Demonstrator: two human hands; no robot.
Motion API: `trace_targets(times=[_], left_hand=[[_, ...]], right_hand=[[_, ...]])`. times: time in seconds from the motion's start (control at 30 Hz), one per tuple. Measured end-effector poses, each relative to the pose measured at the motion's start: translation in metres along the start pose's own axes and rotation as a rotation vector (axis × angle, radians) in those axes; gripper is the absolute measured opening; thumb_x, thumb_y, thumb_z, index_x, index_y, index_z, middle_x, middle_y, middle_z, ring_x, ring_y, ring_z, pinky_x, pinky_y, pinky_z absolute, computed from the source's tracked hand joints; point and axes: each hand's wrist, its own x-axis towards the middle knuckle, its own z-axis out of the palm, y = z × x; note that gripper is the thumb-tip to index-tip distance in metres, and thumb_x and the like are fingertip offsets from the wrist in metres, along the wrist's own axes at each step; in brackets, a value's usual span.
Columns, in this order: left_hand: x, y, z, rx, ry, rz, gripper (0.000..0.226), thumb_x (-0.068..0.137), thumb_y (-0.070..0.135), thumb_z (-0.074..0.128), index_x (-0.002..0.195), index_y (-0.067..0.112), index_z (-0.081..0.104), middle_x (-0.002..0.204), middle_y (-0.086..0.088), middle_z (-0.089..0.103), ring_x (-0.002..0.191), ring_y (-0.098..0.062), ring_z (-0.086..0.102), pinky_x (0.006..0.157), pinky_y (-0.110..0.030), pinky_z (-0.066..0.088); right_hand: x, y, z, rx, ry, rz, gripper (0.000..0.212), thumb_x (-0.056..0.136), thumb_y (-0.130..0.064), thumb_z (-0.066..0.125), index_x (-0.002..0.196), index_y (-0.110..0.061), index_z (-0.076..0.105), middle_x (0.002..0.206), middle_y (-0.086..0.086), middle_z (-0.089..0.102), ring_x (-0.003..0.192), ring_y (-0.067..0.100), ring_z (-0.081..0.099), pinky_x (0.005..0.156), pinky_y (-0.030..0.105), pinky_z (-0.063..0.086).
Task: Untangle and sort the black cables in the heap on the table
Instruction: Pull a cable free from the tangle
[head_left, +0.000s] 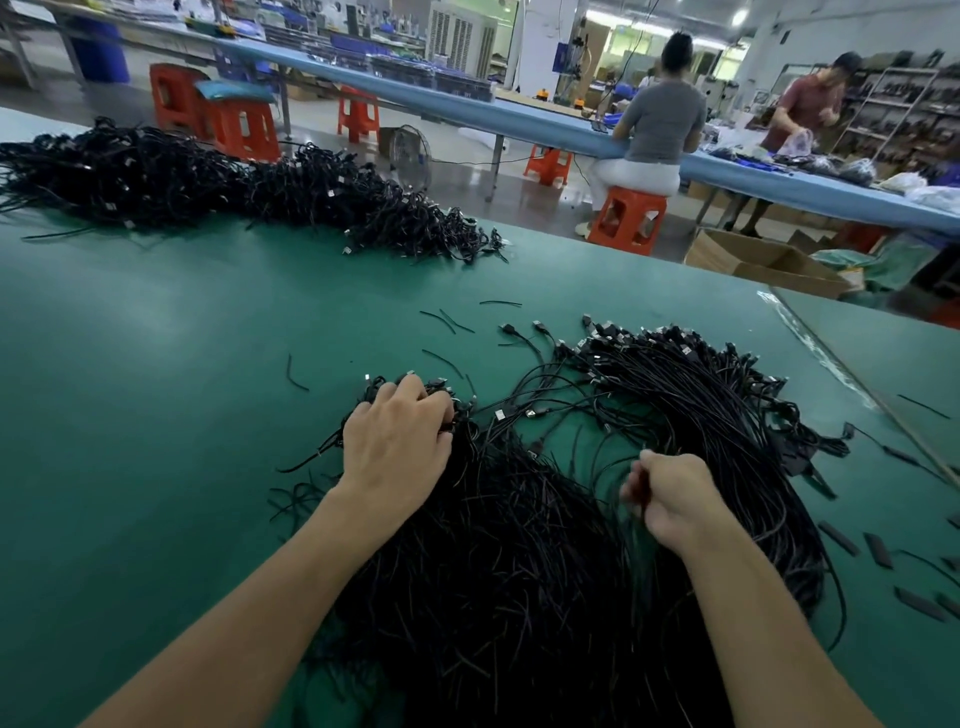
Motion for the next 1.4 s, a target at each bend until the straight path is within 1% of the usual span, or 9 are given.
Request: trace_targets(times=[0.07, 0.2, 0.47, 0.67, 0.77, 0.87, 1.07, 1.27, 1.4], left_hand=[[-0.002, 0.006, -0.004, -0.007, 0.069, 0.054, 0.009, 0.089, 0.031, 0.068, 0.095, 0.025, 0.069, 0.097, 0.004, 0.058, 0.093, -0.019, 0.057, 0.073, -0.033, 0.048], [-0.007, 0.025, -0.012, -0.157, 0.105, 0.226, 0.008, 0.09, 0.031, 0.068, 0.095, 0.025, 0.069, 0.081, 0.012, 0.057, 0.08, -0.011, 0.056, 0.066, -0.025, 0.046], [-0.013, 0.06, 0.007, -0.709, -0.402, 0.165, 0.078, 0.083, 0.036, 0.078, 0.148, 0.037, 0.034, 0.086, 0.012, 0.069, 0.079, -0.002, 0.066, 0.082, -0.034, 0.057], [-0.014, 0.076, 0.01, -0.832, -0.502, 0.282, 0.058, 0.093, -0.001, 0.056, 0.146, 0.017, 0.044, 0.119, -0.002, 0.066, 0.1, -0.013, 0.065, 0.097, -0.037, 0.052], [-0.019, 0.076, 0.012, -0.88, -0.526, 0.014, 0.027, 0.101, -0.01, 0.04, 0.119, -0.001, 0.058, 0.089, -0.007, 0.056, 0.068, 0.002, 0.056, 0.079, -0.02, 0.054], [-0.007, 0.077, 0.012, -1.049, -0.422, -0.084, 0.017, 0.103, 0.01, 0.049, 0.104, 0.006, 0.066, 0.082, -0.011, 0.055, 0.069, -0.013, 0.049, 0.066, -0.033, 0.046], [0.005, 0.082, -0.003, -1.253, 0.067, -0.186, 0.037, 0.107, 0.027, 0.04, 0.091, 0.009, 0.068, 0.083, -0.011, 0.071, 0.077, -0.022, 0.069, 0.069, -0.038, 0.058], [0.025, 0.079, -0.06, -1.343, 0.55, 0.139, 0.024, 0.103, 0.035, 0.041, 0.099, 0.026, 0.062, 0.088, 0.007, 0.068, 0.084, -0.013, 0.068, 0.074, -0.034, 0.059], [0.029, 0.065, -0.063, -1.237, 0.592, 0.092, 0.023, 0.101, 0.045, 0.044, 0.103, 0.03, 0.062, 0.107, -0.005, 0.053, 0.093, -0.015, 0.054, 0.078, -0.03, 0.052]], right_hand=[[-0.006, -0.007, -0.005, 0.189, -0.01, 0.048, 0.026, 0.106, -0.003, 0.031, 0.084, -0.006, 0.047, 0.064, 0.001, 0.031, 0.046, 0.011, 0.024, 0.034, 0.022, 0.025], [-0.022, -0.007, -0.008, -0.235, 0.068, -0.243, 0.031, 0.106, -0.022, 0.041, 0.087, -0.007, 0.062, 0.054, -0.003, 0.032, 0.044, 0.013, 0.026, 0.048, 0.033, 0.029], [-0.083, -0.017, 0.012, -0.699, -0.152, -0.791, 0.031, 0.092, -0.016, 0.052, 0.062, -0.009, 0.059, 0.046, -0.011, 0.05, 0.04, 0.005, 0.038, 0.04, 0.018, 0.028], [-0.126, -0.02, 0.025, -0.76, -0.387, -0.887, 0.034, 0.094, -0.016, 0.05, 0.061, -0.023, 0.052, 0.056, -0.008, 0.058, 0.052, 0.004, 0.053, 0.047, 0.017, 0.035], [-0.145, -0.018, 0.038, -0.816, -0.52, -0.972, 0.028, 0.097, -0.016, 0.047, 0.072, -0.025, 0.052, 0.075, 0.002, 0.064, 0.07, 0.014, 0.058, 0.067, 0.036, 0.046], [-0.15, -0.023, 0.035, -0.775, -0.593, -0.998, 0.038, 0.096, -0.017, 0.051, 0.06, -0.03, 0.047, 0.058, -0.014, 0.052, 0.056, 0.004, 0.05, 0.055, 0.026, 0.039], [-0.135, -0.03, 0.0, -0.55, -0.495, -0.974, 0.03, 0.077, -0.025, 0.05, 0.054, -0.007, 0.048, 0.047, 0.002, 0.041, 0.043, 0.014, 0.031, 0.041, 0.028, 0.028], [-0.124, -0.027, 0.003, -0.562, -0.499, -0.919, 0.03, 0.087, -0.019, 0.049, 0.058, -0.013, 0.045, 0.052, -0.008, 0.038, 0.05, 0.006, 0.03, 0.047, 0.02, 0.027], [-0.124, -0.027, 0.0, -0.471, -0.423, -0.983, 0.029, 0.079, -0.024, 0.049, 0.056, -0.006, 0.048, 0.049, -0.009, 0.04, 0.046, 0.003, 0.032, 0.046, 0.014, 0.026]])
